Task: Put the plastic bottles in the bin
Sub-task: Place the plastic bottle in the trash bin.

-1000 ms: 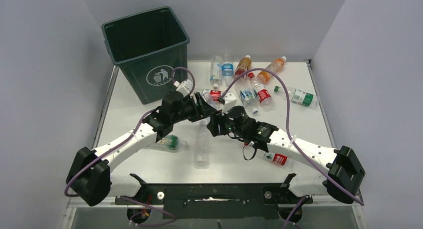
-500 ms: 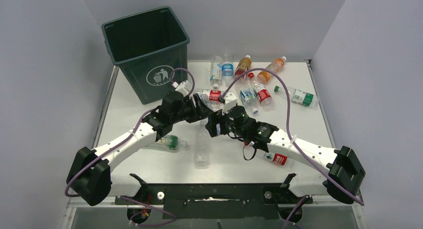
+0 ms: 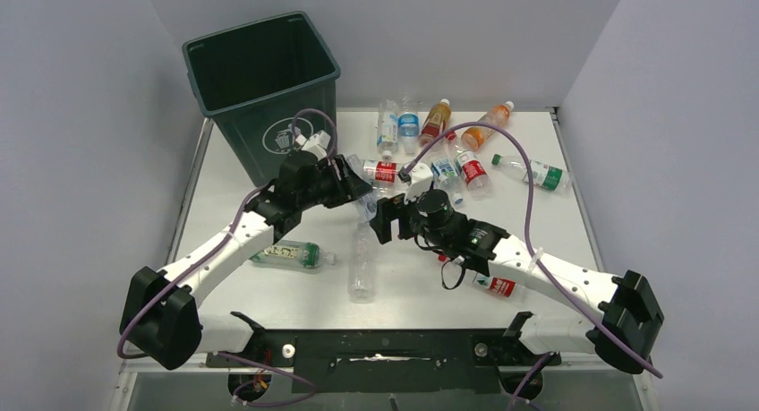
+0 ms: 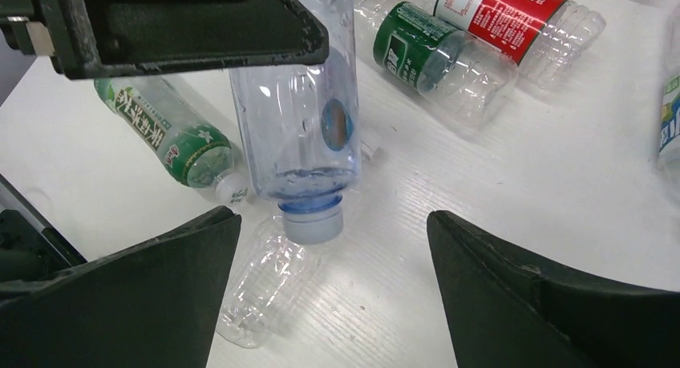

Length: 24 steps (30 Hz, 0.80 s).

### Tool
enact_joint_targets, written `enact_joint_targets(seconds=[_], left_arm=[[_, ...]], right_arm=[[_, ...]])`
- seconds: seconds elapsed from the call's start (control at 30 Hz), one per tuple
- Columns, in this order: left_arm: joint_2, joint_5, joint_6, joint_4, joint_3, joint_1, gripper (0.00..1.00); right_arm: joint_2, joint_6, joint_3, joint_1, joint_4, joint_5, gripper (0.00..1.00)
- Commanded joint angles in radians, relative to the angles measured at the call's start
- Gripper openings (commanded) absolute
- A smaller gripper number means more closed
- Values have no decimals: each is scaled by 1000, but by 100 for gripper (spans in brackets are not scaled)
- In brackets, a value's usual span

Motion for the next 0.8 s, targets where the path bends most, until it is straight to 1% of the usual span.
enact_joint_targets(seconds=[0.0, 0.07, 0.13, 0.2, 0.77], left_arm=[[-30, 6, 39, -6, 71, 30, 42], [-35, 7, 46, -18, 82, 38, 42], [-40, 6, 51, -27, 90, 47, 42], [-44, 9, 56, -38, 99, 55, 42], [-89, -18, 120, -153, 239, 93, 42]], right_arm=[[-45, -6, -15, 8, 46, 35, 92], [-55, -6, -19, 8, 43, 43, 97], [-63, -4, -25, 9, 42, 51, 99], [-78, -2, -30, 9, 39, 61, 98], [-178, 36, -95, 8, 24, 153, 98]])
